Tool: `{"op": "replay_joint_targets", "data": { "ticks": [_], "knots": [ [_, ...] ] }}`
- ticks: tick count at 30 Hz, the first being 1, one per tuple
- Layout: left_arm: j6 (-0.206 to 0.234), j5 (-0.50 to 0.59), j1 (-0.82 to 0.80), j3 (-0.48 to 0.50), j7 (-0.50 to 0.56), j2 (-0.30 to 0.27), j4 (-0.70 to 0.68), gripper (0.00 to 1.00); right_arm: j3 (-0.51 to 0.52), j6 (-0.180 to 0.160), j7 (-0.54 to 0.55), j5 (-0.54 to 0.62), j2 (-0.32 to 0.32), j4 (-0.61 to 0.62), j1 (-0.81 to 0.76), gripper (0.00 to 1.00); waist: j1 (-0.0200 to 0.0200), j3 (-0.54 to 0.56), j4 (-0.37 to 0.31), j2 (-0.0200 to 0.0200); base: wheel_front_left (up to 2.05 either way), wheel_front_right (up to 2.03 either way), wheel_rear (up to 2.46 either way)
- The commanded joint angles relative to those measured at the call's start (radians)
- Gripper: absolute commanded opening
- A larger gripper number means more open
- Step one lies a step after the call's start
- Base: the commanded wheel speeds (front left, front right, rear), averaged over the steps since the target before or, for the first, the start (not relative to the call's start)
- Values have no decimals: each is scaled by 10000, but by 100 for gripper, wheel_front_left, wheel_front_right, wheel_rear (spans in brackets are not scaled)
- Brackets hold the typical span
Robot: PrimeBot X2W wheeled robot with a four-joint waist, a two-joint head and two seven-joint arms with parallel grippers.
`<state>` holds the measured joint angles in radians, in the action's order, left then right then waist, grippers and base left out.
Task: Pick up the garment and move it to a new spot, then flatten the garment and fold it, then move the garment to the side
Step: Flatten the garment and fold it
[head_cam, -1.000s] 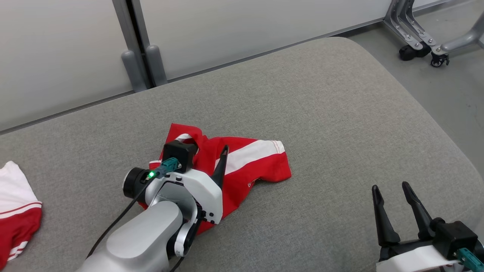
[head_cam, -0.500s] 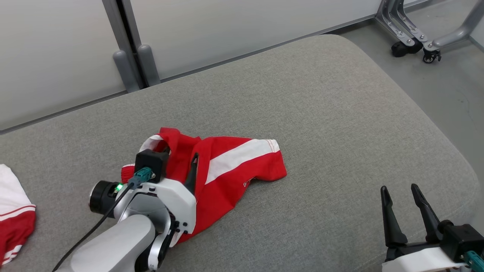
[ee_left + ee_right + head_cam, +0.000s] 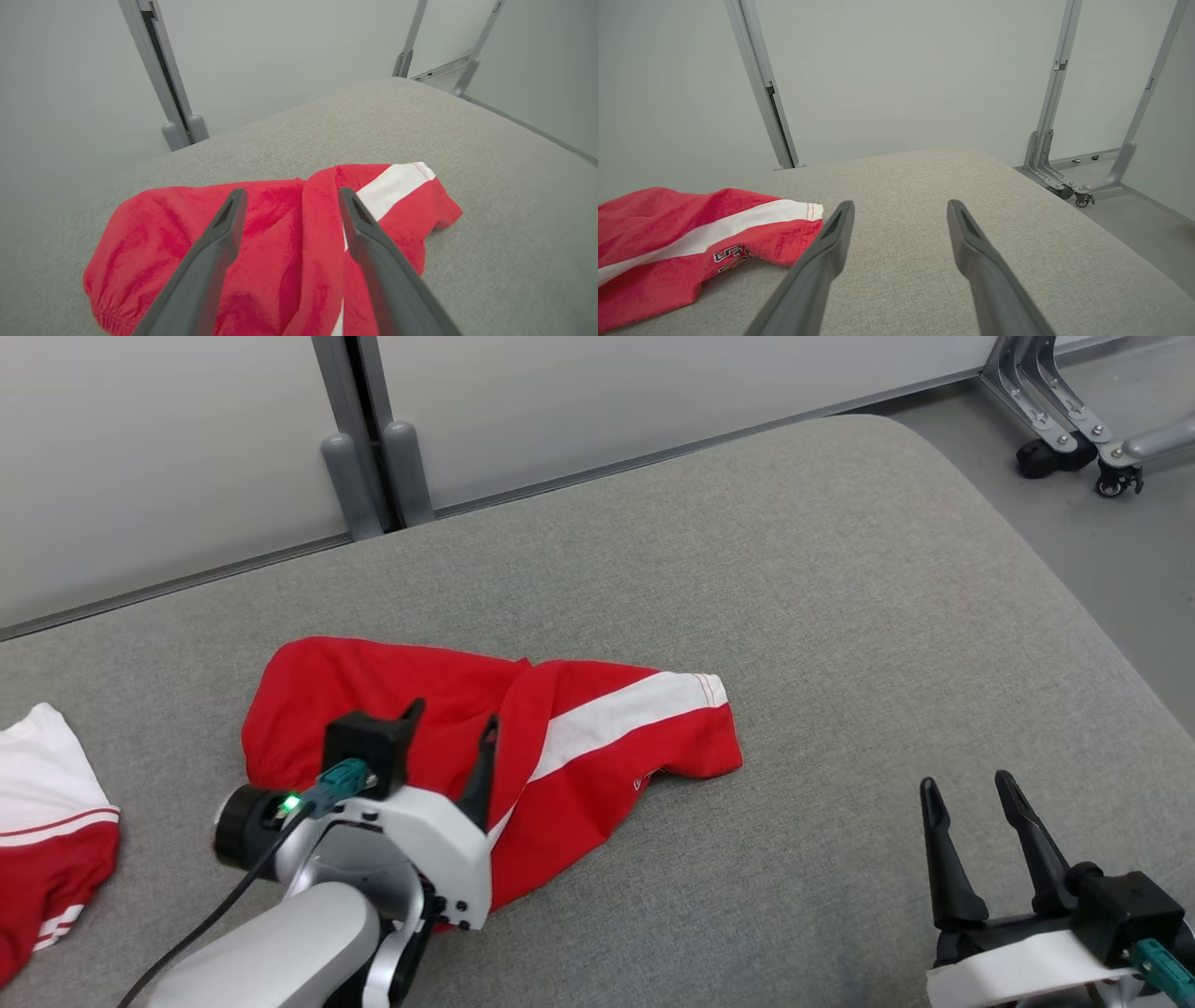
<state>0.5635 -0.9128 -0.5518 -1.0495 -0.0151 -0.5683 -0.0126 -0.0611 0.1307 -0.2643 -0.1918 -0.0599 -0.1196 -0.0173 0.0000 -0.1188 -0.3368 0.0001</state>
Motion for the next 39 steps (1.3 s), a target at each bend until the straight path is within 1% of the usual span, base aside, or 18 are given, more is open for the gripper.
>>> {"op": "replay_joint_targets", "data": {
  "ticks": [1, 4, 5, 8, 11, 14, 19, 20, 21, 22, 23, 28, 31, 34, 39],
  "knots": [
    [-200, 105, -439, -167, 205, 392, 229, 100, -43, 2, -1, -55, -22, 3, 240, 100, 0, -215, -92, -1, 0, 0, 0],
    [-566, 186, -988, -480, 551, 968, 1013, 100, -194, 2, -1, -94, -13, -15, 441, 100, 0, -473, -299, -1, 0, 0, 0],
    [-566, 186, -988, -480, 551, 968, 1013, 100, -194, 2, -1, -94, -13, -15, 441, 100, 0, -473, -299, -1, 0, 0, 0],
    [-972, 255, -1448, -791, 817, 1569, 2011, 100, -197, 2, -1, -124, 5, -54, 552, 100, 0, -678, -545, -1, 0, 0, 0],
    [-1291, 342, -1781, -1067, 1019, 1899, 3008, 100, -188, 2, -1, -170, 37, -80, 559, 100, 0, -798, -742, -1, 0, 0, 0],
    [-1475, 372, -1918, -1183, 1044, 2100, 3736, 100, -118, 2, -1, -198, 56, -91, 469, 100, 0, -830, -862, -1, 0, 0, 0],
    [-1677, 487, -1966, -1425, 1157, 2107, 4731, 100, -55, 2, -1, -204, 71, -66, 406, 100, 0, -864, -914, -1, 0, 0, 0],
    [-1728, 477, -1971, -1453, 1179, 2143, 4867, 85, -50, 2, -1, -211, 72, -66, 434, 100, 0, -871, -914, -1, 0, 0, 0],
    [-1773, 461, -1971, -1457, 1149, 2180, 4986, 50, -41, 2, -1, -217, 71, -68, 478, 100, 0, -874, -909, -1, 0, 0, 0],
    [-1808, 468, -1984, -1469, 1106, 2205, 5103, 26, -37, 2, -1, -225, 73, -65, 521, 100, 0, -875, -900, -1, 0, 0, 0],
    [-1874, 441, -1996, -1460, 1062, 2241, 5186, 0, -34, 2, -1, -229, 73, -57, 545, 100, 0, -875, -886, -1, 0, 0, 0],
    [-2259, 123, -1853, -1242, 757, 2405, 5113, 0, 20, 2, -1, -236, 75, -21, 499, 100, 0, -797, -752, -1, 0, 0, 0],
    [-2636, -276, -1521, -981, 507, 2403, 4456, 0, 52, 2, -1, -170, 75, -33, 365, 100, 0, -679, -691, -1, 0, 0, 0],
    [-3159, -727, -1044, -916, 531, 2062, 3343, 0, 115, 2, -1, -99, 73, -31, 267, 100, 0, -547, -621, -1, 0, 0, 0],
    [-4002, -1320, -226, -1216, 900, 1162, 1183, 0, 258, 2, -1, -37, 43, -32, 77, 100, 0, -399, -439, -1, 0, 0, 0]
  ]
}}
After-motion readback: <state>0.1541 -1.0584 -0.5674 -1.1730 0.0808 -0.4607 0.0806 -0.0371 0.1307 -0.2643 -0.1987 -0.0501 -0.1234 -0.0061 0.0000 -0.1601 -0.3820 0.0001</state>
